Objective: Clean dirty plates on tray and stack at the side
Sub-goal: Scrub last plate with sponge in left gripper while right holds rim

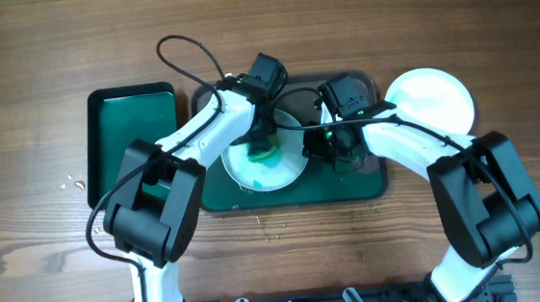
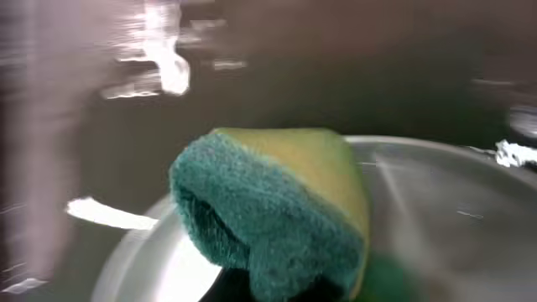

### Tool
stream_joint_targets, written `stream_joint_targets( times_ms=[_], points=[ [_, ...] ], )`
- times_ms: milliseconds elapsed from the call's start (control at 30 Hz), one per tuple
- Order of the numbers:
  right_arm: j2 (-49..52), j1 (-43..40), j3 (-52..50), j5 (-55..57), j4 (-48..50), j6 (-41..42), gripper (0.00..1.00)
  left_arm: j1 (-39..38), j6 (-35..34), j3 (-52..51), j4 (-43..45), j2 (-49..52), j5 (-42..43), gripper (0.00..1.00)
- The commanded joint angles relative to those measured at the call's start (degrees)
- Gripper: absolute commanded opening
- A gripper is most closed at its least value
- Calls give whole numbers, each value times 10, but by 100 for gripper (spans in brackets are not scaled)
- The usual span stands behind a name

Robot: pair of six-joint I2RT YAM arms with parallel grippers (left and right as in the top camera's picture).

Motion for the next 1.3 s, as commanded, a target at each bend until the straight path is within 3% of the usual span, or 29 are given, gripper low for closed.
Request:
stream_joint_targets(
  times_ms=[0, 133, 333, 433, 633, 833, 967, 1267],
  points=[
    [1, 0, -5, -7, -2, 4, 4, 4, -87, 0, -69, 10, -151, 4],
    [1, 0, -5, -7, -1, 4, 4, 2, -72, 0, -119, 10, -42, 4],
    [1, 0, -5, -7, -1, 4, 4, 1, 142, 0, -121, 10, 296, 4],
    [1, 0, -5, -7, -1, 4, 4, 1, 188, 0, -99, 10, 359, 4],
    [1, 0, -5, -7, -1, 4, 4, 1, 181, 0, -14, 10, 327, 4],
    [1, 0, -5, -7, -1, 4, 4, 9, 58, 0, 11, 10, 79, 4],
    [1, 0, -5, -7, -1, 4, 4, 34, 47, 22, -52, 9, 29, 4],
    [-2, 0, 0, -14, -2, -26, 4, 120, 59, 164, -252, 9, 52, 4]
  ],
)
